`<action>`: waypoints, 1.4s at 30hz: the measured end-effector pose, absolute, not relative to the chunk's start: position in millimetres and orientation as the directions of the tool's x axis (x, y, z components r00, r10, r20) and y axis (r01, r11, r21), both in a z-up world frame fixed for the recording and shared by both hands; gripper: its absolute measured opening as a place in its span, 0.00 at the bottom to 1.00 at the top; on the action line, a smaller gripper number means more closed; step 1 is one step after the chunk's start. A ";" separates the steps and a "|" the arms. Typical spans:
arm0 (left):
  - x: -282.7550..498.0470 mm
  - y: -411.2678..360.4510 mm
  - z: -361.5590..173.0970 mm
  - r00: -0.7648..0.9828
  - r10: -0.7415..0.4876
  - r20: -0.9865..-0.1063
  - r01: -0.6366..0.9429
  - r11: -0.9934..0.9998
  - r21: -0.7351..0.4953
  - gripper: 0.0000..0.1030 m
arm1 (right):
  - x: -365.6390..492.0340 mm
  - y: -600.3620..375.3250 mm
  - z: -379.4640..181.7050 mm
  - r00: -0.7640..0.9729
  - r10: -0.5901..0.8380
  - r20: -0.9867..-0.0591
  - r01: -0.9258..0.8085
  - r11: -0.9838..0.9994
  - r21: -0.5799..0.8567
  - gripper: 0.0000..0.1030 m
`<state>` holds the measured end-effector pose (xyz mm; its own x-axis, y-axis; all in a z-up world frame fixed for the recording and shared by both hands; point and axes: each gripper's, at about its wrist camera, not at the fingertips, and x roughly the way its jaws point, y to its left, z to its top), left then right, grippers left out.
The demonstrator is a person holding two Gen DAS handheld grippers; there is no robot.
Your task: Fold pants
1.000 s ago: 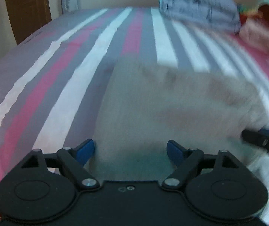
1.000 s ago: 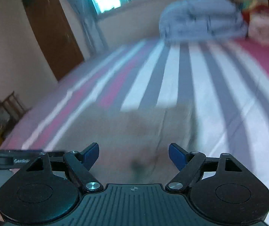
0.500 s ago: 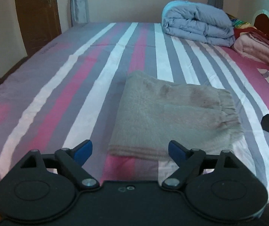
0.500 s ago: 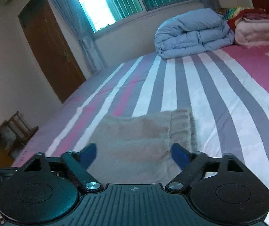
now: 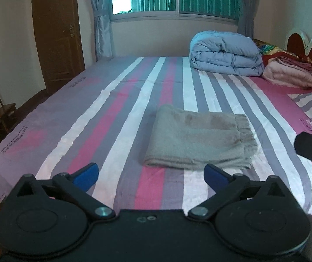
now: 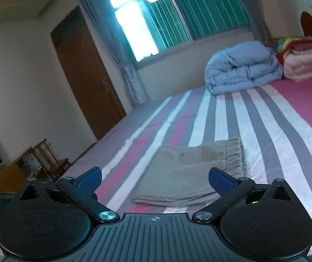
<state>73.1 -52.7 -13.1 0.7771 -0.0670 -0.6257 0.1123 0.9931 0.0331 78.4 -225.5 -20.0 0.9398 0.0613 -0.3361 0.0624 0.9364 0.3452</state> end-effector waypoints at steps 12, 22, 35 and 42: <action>1.3 -33.2 -21.5 0.827 -0.087 -0.556 0.104 0.995 -0.001 0.94 | 4.1 -170.6 -41.3 0.953 -0.113 -0.280 0.176 0.961 0.212 1.00; 5.2 -35.4 -22.0 0.834 -0.086 -0.545 0.116 0.993 0.020 0.94 | -1.6 -153.1 -44.2 0.948 -0.222 -0.229 0.250 0.963 0.103 1.00; 2.1 -35.3 -32.8 0.826 -0.086 -0.556 0.135 0.990 0.047 0.94 | -4.0 -169.0 -49.9 0.945 -0.224 -0.239 0.261 0.956 0.137 1.00; 5.1 -37.2 -34.8 0.826 -0.074 -0.559 0.134 0.989 0.066 0.94 | -1.2 -166.5 -53.4 0.945 -0.212 -0.249 0.246 0.963 0.114 1.00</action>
